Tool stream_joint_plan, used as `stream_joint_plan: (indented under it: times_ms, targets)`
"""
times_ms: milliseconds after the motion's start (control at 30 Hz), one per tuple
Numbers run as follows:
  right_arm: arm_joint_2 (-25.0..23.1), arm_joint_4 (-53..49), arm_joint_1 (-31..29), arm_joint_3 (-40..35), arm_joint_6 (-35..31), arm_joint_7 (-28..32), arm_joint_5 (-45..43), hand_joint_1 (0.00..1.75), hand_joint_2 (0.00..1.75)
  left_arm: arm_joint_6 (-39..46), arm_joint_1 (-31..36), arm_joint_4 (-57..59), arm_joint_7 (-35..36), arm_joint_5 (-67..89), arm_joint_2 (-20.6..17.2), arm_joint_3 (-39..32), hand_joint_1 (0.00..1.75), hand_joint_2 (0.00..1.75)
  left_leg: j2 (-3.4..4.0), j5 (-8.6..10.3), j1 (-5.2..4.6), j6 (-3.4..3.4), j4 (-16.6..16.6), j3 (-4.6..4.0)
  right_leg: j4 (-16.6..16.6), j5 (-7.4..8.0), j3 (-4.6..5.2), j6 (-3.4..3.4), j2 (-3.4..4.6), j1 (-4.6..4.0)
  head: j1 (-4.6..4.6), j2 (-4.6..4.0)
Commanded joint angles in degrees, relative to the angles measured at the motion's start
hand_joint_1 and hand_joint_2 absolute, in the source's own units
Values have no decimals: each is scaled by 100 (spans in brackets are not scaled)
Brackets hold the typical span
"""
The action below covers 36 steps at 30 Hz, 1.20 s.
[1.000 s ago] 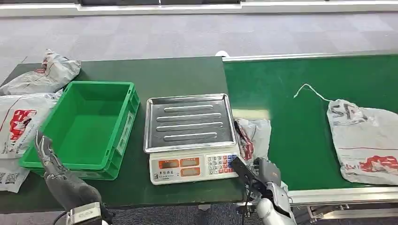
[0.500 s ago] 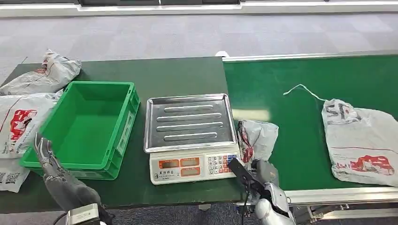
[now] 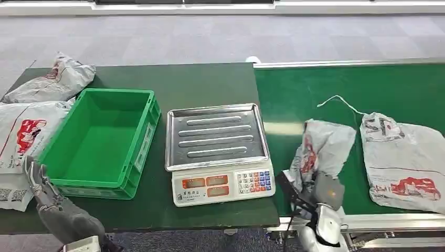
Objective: Moved the parcel from conveyor to table for the left to box.
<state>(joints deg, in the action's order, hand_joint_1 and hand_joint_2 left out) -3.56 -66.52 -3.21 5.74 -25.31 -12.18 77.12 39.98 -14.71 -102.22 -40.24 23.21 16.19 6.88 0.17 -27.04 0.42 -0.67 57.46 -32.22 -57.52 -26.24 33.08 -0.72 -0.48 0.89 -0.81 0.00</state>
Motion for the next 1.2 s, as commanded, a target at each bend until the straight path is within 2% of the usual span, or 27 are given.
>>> stream_joint_plan:
  times_ms: [33,200,333,400,500,567,600,667,700,733,800,833,933,967,1067,1167,1200]
  targets:
    - [-370,-3466,712,724,-394,130,676,175,175,2,-98,-122,24,-32,42,-225,0,0,6,-8,-6,-2,3,-6,-2,-6,11,4,10,-1,-4,0]
    - [-340,-3910,806,847,-971,179,619,175,175,2,-67,-67,24,-105,26,-184,0,0,-10,-3,-14,2,-1,-18,2,-6,21,2,-8,3,-2,0]
    - [-346,-3939,826,841,-1017,214,587,175,175,2,-61,-62,24,-98,37,-180,0,0,-1,-8,-11,5,-1,-16,5,-3,21,2,0,0,-2,0]
    - [-333,-3900,733,713,-1069,426,582,175,175,2,-38,-24,24,-124,21,-142,0,0,2,-10,-11,4,-3,-15,7,-3,20,2,2,-1,-2,0]
    - [-202,-3638,357,302,-708,675,556,175,175,2,50,19,24,-183,-35,-90,0,0,9,-10,-10,3,-3,-13,7,-1,20,2,10,-1,-2,0]
    - [-26,-3173,-156,-300,-282,1005,284,175,175,2,119,45,24,-231,-86,-73,0,0,32,-10,-9,3,-4,-14,10,7,24,4,33,-2,-2,0]
    - [37,-2865,-426,-634,-147,1206,121,175,175,2,160,76,24,-287,-133,-39,0,0,47,-17,-12,4,0,-51,2,7,24,2,45,1,-2,0]
    - [75,-1925,-1166,-1199,174,1664,-773,175,175,2,286,198,24,-395,-237,24,0,0,69,-14,-10,3,-6,-59,9,15,34,3,66,-2,0,0]
    - [66,-1493,-1485,-1367,730,2145,-1832,175,175,2,351,275,24,-454,-310,99,0,0,77,-9,-9,2,-13,-56,17,22,35,5,75,-3,-4,0]
    - [-8,-892,-1893,-1531,824,2304,-2083,175,175,2,429,364,24,-479,-330,125,0,0,86,-12,-8,1,-13,-52,14,20,31,5,81,-3,0,0]
    - [-238,391,-2705,-1788,1710,3144,-3507,175,175,2,576,520,24,-565,-399,229,0,0,100,-5,-6,-2,-19,-42,20,30,27,11,96,-7,-2,0]
    - [-324,910,-3021,-1876,2002,3425,-3932,175,175,2,644,582,24,-611,-432,287,0,0,109,-4,-7,-3,-16,-38,15,30,26,9,104,-7,-2,0]
    - [-351,1119,-3141,-1906,1951,3489,-3978,175,175,2,671,609,24,-609,-428,286,0,0,95,16,-6,-12,-22,-37,19,40,27,17,100,-9,-4,0]
    - [-375,1299,-3224,-1889,2130,3690,-4291,175,175,2,704,645,24,-628,-442,323,0,0,71,22,-5,-13,-19,-28,15,37,28,15,74,-9,-2,0]
    - [-613,2261,-3891,-2004,2474,4060,-4778,175,175,2,845,754,24,-649,-435,394,0,0,20,33,-6,-11,-11,-12,7,32,27,12,28,-9,-6,0]
    - [-920,3192,-4611,-2220,2301,4189,-4830,175,175,2,808,736,24,-629,-407,382,0,0,43,31,-11,-12,-3,-27,-7,37,43,10,50,-3,-2,0]
    - [-960,3251,-4665,-2254,2259,4166,-4811,175,175,2,780,732,24,-634,-413,398,0,0,69,31,-11,-12,-2,-31,-9,44,57,12,77,-3,0,0]
